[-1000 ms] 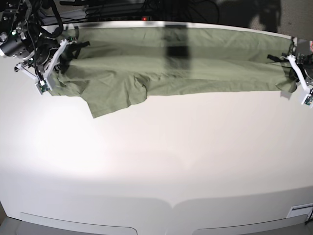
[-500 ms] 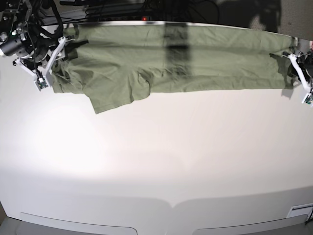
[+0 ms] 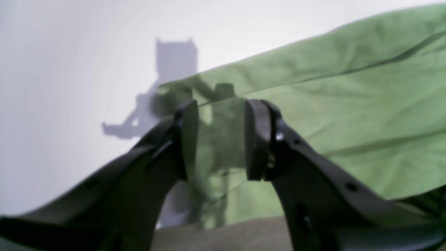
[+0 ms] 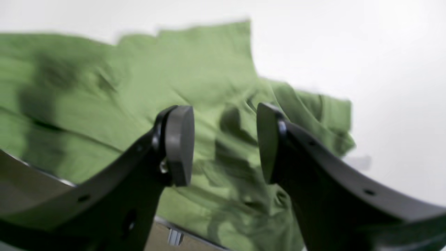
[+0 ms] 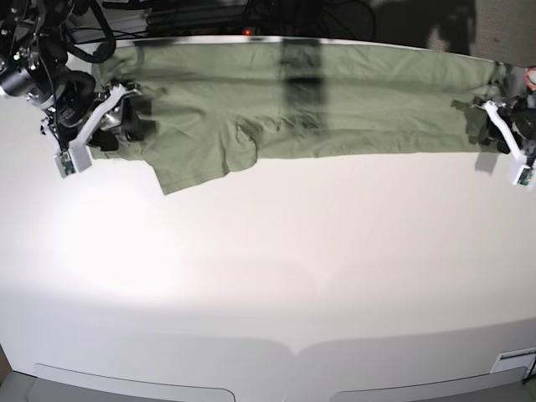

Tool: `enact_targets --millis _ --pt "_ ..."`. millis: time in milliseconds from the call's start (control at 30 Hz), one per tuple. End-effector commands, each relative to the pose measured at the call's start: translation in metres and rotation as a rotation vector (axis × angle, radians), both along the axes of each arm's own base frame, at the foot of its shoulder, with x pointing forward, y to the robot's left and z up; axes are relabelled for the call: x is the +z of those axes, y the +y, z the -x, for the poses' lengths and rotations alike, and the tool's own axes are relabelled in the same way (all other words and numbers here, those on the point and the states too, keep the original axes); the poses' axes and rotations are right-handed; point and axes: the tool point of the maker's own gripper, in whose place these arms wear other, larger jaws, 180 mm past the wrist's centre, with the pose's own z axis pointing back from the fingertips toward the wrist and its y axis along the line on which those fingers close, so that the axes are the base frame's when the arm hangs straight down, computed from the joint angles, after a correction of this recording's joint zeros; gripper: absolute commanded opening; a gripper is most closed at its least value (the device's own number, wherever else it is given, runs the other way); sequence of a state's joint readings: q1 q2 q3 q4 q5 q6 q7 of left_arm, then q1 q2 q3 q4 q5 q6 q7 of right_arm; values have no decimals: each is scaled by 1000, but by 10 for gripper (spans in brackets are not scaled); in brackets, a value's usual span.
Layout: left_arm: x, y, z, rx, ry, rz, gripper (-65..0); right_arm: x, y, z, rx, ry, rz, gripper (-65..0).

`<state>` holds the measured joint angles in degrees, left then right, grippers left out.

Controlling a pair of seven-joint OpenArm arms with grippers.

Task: Fold the T-shirt properly
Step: 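Lower the folded hem onto the shirt and open both grippers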

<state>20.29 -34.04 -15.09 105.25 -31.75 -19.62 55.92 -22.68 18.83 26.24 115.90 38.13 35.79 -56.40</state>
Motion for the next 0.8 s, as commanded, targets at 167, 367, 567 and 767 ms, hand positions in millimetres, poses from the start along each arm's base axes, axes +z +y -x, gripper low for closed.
enact_targets --millis 167,367,567,767 --pt "-7 -32 -4 61 -63 126 -430 6 -2 -11 -6 -39 -15 -355" --pt "-33 -39 7 107 -18 99 -430 -30 -20 1 -62 75 -19 -355" --pt "-83 -21 27 208 91 132 -430 -64 -43 9 -125 156 10 -355" --pt "-121 -6 27 303 197 165 -431 -88 -60 -2 -186 210 1 -355"
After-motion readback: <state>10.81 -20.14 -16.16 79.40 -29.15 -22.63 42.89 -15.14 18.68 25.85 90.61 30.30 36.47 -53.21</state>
